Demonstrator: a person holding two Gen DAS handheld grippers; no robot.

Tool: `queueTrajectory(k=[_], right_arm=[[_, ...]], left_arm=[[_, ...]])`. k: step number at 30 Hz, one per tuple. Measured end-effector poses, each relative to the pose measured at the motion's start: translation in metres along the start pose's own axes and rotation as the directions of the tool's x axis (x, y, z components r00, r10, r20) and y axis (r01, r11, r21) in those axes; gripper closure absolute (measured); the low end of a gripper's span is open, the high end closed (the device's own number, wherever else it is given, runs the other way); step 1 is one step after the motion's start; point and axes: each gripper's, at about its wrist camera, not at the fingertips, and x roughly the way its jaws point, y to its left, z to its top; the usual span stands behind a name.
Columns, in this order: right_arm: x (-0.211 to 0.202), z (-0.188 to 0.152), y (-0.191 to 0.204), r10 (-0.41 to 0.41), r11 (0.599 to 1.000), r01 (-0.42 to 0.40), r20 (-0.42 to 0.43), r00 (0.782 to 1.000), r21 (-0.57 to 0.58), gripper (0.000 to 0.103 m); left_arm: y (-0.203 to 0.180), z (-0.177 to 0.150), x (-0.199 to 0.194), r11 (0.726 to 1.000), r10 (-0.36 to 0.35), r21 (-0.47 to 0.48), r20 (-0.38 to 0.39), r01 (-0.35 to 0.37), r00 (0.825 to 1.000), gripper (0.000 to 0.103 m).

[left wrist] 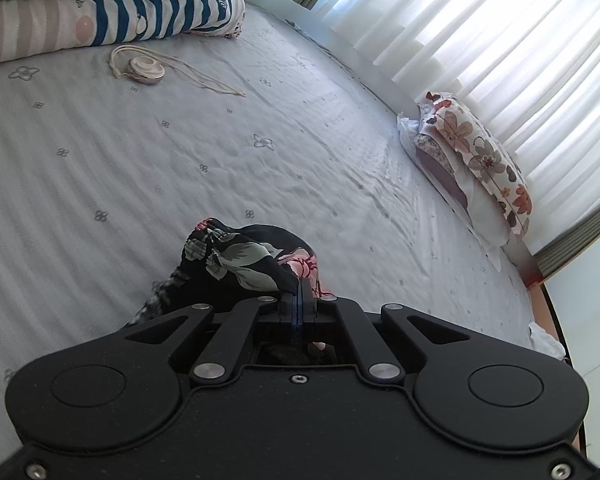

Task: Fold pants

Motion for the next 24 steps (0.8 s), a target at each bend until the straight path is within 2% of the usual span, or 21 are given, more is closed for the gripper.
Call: queueTrajectory(k=[16,20,24], right_arm=[[-0.075,-0.054,-0.062,-0.041,0.997,0.043,0.037,0.998,-0.062,0.101],[-0.082,-0.066,-0.074,-0.051,0.997,0.053,0.033,0.998,-0.055,0.101],[-0.085,-0.082,-0.084,-0.072,0.996,0.073,0.025,0.997,-0.057,0.101]], left_arm=[[0.031,-0.040,-0.055,1.000,0.013,-0.021,0.002,-0.013,1.000,0.102],[0.042,-0.050,-0.060,0.998,0.053,-0.025,-0.011,-0.053,0.999,0.103],[0.053,-0.066,-0.059,0.992,0.124,-0.009,-0.028,-0.124,0.992,0.102]])
